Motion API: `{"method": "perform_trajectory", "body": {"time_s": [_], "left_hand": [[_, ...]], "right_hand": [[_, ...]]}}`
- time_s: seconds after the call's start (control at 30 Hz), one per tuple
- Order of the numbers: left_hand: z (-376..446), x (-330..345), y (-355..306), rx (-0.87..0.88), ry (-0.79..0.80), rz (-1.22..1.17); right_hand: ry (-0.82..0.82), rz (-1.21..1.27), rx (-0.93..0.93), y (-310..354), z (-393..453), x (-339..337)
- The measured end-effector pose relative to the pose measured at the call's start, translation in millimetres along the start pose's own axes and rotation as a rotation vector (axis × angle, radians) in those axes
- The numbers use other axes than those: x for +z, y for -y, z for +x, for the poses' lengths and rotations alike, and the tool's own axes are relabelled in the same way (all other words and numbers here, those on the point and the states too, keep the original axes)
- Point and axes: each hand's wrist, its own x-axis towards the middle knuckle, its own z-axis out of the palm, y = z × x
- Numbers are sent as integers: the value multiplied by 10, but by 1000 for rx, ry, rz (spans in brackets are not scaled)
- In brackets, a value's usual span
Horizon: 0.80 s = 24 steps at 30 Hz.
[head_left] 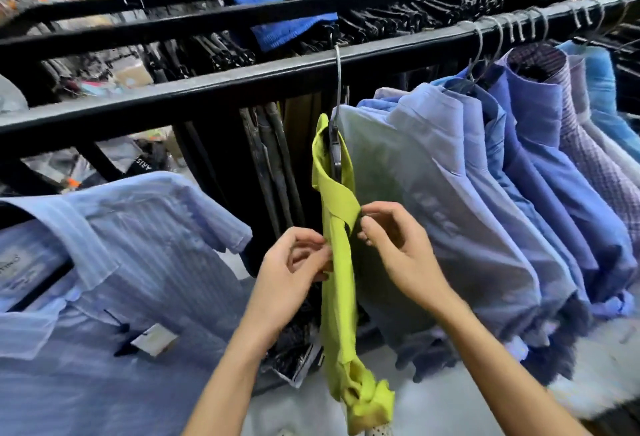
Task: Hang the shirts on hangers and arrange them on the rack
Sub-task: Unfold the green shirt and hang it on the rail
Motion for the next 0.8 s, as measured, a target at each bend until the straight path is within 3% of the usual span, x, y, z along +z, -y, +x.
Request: {"method": "perform_trajectory", "body": {"time_s": [0.13, 0.27, 0.37, 0.57, 0.7, 0.8], "left_hand": [[-295, 189, 117, 40, -82, -57], [-608, 312, 260, 49, -215, -115], [-871, 338, 367, 79, -243, -83], [-1421, 245, 548, 109, -167, -45], [-1762, 163, 653, 91, -19, 57], [-1985, 207, 713, 109, -46, 146]], "right_hand": [[76, 135, 2, 59, -277, -25], [305, 103, 3, 63, -559, -69], [366, 94, 18, 66, -779, -71], [340, 11, 69, 101, -1333, -70], [261, -98, 58, 104, -1722, 98], [164, -154, 100, 147, -2038, 255]]}}
